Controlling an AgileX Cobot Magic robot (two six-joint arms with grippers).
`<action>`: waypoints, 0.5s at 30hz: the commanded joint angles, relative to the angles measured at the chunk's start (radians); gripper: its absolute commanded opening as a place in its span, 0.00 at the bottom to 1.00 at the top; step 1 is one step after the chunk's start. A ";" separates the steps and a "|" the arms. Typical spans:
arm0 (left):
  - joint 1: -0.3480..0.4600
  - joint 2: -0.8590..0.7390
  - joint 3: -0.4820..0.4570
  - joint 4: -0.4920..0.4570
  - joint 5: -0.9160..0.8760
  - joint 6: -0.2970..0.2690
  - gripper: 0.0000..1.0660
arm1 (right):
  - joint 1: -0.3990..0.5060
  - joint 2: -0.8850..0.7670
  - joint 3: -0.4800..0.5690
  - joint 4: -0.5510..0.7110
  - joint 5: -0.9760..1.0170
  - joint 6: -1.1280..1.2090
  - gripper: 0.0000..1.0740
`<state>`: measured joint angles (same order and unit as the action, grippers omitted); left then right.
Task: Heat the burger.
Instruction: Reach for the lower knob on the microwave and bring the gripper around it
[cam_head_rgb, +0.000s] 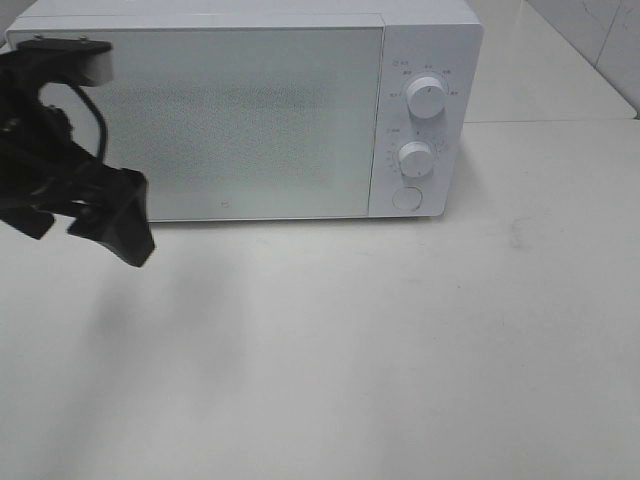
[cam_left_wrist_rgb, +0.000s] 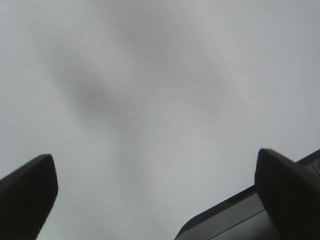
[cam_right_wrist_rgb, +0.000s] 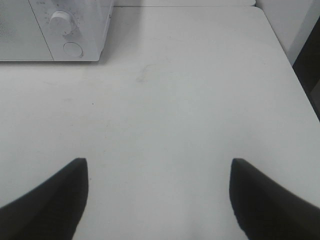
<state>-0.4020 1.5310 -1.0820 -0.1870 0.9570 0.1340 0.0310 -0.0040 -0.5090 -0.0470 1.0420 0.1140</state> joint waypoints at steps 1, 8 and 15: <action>0.122 -0.077 0.058 -0.005 0.040 0.000 0.94 | -0.008 -0.025 0.002 0.001 -0.005 -0.006 0.70; 0.293 -0.191 0.186 -0.002 0.048 0.000 0.94 | -0.008 -0.025 0.002 0.001 -0.005 -0.006 0.70; 0.409 -0.366 0.318 0.006 0.108 -0.012 0.94 | -0.008 -0.025 0.002 0.001 -0.005 -0.006 0.70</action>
<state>-0.0010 1.1980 -0.7860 -0.1810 1.0470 0.1290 0.0310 -0.0040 -0.5090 -0.0470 1.0420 0.1140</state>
